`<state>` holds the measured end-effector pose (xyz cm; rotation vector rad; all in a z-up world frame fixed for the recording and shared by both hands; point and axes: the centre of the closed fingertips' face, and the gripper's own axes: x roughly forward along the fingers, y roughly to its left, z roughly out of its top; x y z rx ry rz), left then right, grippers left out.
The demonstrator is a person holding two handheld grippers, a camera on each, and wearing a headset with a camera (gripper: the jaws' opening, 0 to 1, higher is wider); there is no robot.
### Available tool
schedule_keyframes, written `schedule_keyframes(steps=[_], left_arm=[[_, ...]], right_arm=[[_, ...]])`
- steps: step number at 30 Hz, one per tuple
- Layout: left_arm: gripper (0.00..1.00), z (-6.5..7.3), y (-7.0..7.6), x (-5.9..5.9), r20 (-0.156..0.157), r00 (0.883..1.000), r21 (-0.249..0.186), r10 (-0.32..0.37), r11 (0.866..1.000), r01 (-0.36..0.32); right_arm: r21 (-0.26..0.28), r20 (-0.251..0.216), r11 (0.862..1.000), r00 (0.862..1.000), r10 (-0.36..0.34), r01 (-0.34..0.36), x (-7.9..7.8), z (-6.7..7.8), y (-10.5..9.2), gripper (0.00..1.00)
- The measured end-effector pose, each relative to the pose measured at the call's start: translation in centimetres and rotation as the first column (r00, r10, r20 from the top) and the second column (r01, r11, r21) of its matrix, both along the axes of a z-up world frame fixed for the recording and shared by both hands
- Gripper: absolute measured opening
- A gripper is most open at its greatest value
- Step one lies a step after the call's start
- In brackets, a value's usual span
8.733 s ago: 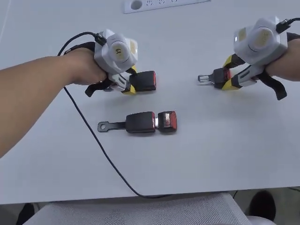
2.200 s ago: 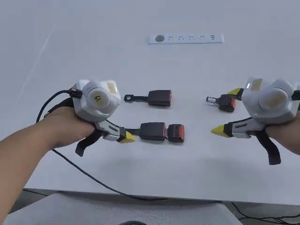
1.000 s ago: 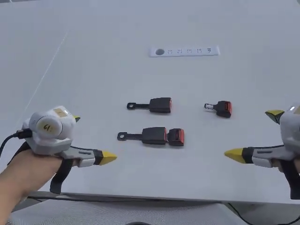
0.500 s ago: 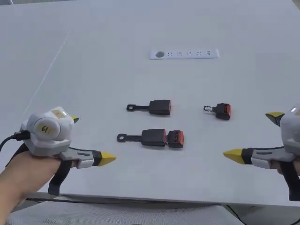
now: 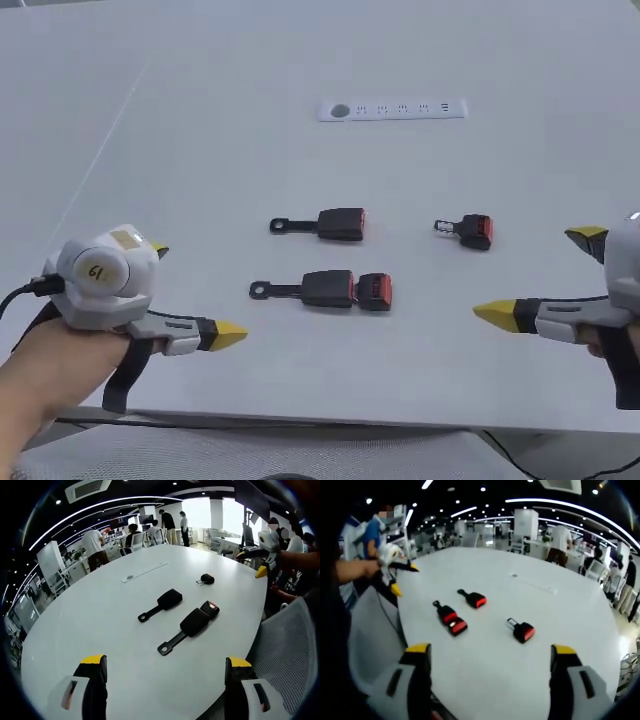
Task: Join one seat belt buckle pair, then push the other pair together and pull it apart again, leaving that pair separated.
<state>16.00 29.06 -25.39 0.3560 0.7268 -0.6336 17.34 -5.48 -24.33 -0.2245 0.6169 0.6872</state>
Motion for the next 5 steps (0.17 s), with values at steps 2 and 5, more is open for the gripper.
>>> schedule_keyframes(steps=[2,5], left_arm=[[1.0,0.02,0.01,-0.01,-0.001,1.0,-0.001,0.001,1.0,-0.001],[1.0,0.12,0.05,0.01,0.001,1.0,-0.003,0.005,1.0,-0.005]], right_arm=[[-0.002,0.001,1.0,1.0,0.001,-0.001,-0.02,-0.02,0.04,1.0],[-0.017,0.002,1.0,1.0,0.01,-0.01,-0.26,-0.25,0.17,1.0]])
